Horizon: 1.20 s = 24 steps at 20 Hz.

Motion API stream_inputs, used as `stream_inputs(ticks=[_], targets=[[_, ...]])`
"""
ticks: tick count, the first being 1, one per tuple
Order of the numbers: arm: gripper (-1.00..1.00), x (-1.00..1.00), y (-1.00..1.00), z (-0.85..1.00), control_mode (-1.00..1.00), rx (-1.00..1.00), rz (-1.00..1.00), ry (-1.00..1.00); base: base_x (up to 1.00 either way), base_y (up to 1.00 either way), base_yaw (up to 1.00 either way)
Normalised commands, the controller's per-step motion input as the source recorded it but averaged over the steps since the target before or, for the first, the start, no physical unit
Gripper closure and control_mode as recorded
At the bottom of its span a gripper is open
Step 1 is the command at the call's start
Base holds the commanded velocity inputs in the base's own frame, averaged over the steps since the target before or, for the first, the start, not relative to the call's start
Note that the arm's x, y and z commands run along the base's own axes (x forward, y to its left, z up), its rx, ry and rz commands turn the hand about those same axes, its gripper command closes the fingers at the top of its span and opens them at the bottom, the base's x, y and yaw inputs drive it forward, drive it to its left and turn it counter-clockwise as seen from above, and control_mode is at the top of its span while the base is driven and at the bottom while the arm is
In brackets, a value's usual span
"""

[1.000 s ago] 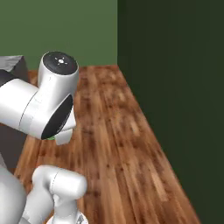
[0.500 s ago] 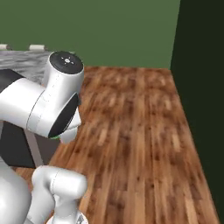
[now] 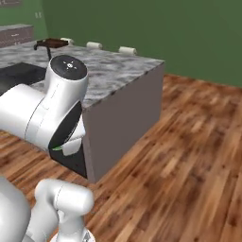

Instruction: There is a tray on the dining counter. Grab the cup, mug, and pitcher and place them on the tray. The pitcher may be placed next to the tray if it cannot fit the tray.

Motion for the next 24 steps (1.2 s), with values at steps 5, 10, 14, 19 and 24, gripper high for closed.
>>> stream_inputs(ticks=[5,10,14,19,24], targets=[[1.0,0.0,0.0,0.0,1.0,0.0,0.0,0.0,0.55,-0.27,0.43],[1.0,0.0,0.0,0.0,1.0,0.0,0.0,0.0,0.86,-0.91,0.12],[1.0,0.0,0.0,0.0,1.0,0.0,0.0,0.0,0.73,-1.0,0.06],[1.0,0.0,0.0,0.0,1.0,0.0,0.0,0.0,0.59,-1.0,0.06],[1.0,0.0,0.0,0.0,1.0,0.0,0.0,0.0,0.51,-1.0,0.01]])
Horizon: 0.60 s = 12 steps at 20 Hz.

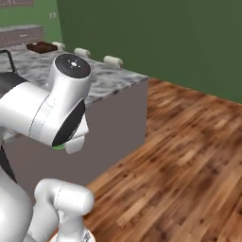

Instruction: There is a tray on the dining counter. Grab the cup, mug, and pitcher and place them on the tray. The pitcher may be placed next to the tray if it cannot fit the tray.

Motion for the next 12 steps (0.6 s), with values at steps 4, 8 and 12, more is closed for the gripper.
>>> stream_inputs(ticks=[4,8,12], targets=[[1.0,0.0,0.0,0.0,1.0,0.0,0.0,0.0,0.56,-1.0,0.0],[1.0,0.0,0.0,0.0,1.0,0.0,0.0,0.0,0.69,-1.0,0.01],[1.0,0.0,0.0,0.0,1.0,0.0,0.0,0.0,0.77,-1.0,0.06]])
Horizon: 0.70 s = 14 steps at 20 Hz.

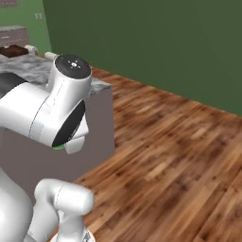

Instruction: There is a tray on the dining counter. Grab the cup, mug, and pitcher and place them on the tray. The pitcher may be placed next to the tray if it cannot fit the tray.

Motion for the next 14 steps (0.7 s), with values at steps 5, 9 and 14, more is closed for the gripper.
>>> stream_inputs(ticks=[5,9,14], targets=[[1.0,0.0,0.0,0.0,1.0,0.0,0.0,0.0,0.75,-1.0,0.07],[1.0,0.0,0.0,0.0,1.0,0.0,0.0,0.0,0.72,-1.0,0.09],[1.0,0.0,0.0,0.0,1.0,0.0,0.0,0.0,0.72,-1.0,0.13]])
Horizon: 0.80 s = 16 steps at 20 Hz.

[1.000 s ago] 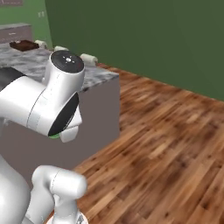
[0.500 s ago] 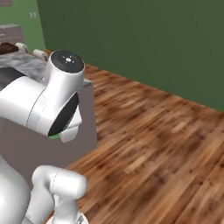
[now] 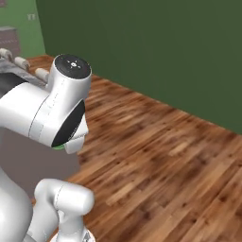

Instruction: There is a tray on the dining counter. Grab the cup, mug, and pitcher and place them on the tray. The pitcher may be placed next to the tray if it cannot fit the tray.

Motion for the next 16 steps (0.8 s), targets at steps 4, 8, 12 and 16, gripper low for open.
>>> stream_inputs(ticks=[4,8,12,16], targets=[[1.0,0.0,0.0,0.0,1.0,0.0,0.0,0.0,0.73,-1.0,0.16],[1.0,0.0,0.0,0.0,1.0,0.0,0.0,0.0,0.77,-1.0,0.24],[1.0,0.0,0.0,0.0,1.0,0.0,0.0,0.0,0.87,-1.0,0.53],[1.0,0.0,0.0,0.0,1.0,0.0,0.0,0.0,0.69,-1.0,0.62]])
